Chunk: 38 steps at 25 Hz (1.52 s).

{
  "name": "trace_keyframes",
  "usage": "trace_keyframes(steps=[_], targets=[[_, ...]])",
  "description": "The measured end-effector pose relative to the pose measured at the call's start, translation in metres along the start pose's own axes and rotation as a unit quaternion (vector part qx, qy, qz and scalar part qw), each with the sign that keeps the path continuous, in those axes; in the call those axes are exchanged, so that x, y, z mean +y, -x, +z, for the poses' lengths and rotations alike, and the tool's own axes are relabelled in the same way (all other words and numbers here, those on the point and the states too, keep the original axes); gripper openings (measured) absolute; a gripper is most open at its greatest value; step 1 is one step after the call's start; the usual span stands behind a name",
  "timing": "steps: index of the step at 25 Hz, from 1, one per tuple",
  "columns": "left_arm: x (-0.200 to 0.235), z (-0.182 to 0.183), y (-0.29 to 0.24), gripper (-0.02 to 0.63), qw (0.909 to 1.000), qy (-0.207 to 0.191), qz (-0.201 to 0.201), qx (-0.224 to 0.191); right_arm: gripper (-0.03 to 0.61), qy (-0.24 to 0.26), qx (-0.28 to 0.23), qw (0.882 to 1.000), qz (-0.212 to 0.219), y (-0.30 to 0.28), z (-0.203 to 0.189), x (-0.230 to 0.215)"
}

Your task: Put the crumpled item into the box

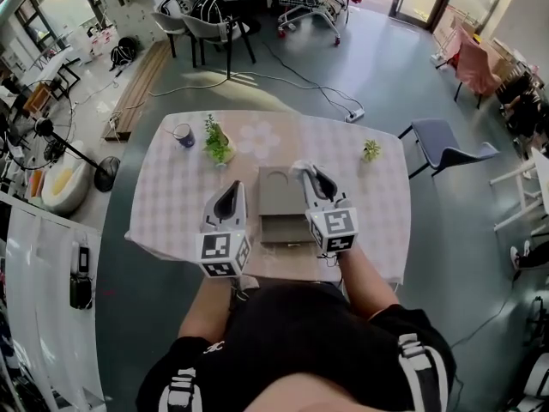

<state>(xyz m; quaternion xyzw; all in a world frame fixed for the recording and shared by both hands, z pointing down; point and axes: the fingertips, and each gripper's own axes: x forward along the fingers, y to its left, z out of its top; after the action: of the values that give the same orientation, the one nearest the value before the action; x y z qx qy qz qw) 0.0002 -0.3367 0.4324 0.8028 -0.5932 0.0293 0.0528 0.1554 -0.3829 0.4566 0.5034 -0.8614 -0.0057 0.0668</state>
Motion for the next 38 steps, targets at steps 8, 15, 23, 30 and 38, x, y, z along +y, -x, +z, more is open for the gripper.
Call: trace_keyframes(steps=[8, 15, 23, 30, 38], targets=[[0.005, -0.003, 0.003, 0.003, 1.0, -0.001, 0.004, 0.006, 0.057, 0.01, 0.059, 0.998, 0.023, -0.016, -0.043, 0.019], [0.01, -0.009, 0.002, 0.003, 0.9999, -0.002, 0.007, 0.013, 0.057, 0.012, 0.117, 0.993, 0.025, -0.027, -0.093, 0.02], [0.02, -0.013, 0.003, 0.003, 0.9998, -0.001, 0.011, 0.018, 0.057, 0.031, 0.217, 0.976, 0.019, -0.027, -0.176, 0.023], [0.024, -0.017, 0.006, 0.003, 0.9997, -0.003, 0.013, 0.022, 0.057, 0.019, 0.273, 0.962, 0.02, -0.019, -0.219, 0.026], [0.025, -0.016, 0.008, 0.003, 0.9996, -0.003, 0.014, 0.026, 0.057, 0.019, 0.312, 0.949, 0.029, -0.009, -0.244, 0.032]])
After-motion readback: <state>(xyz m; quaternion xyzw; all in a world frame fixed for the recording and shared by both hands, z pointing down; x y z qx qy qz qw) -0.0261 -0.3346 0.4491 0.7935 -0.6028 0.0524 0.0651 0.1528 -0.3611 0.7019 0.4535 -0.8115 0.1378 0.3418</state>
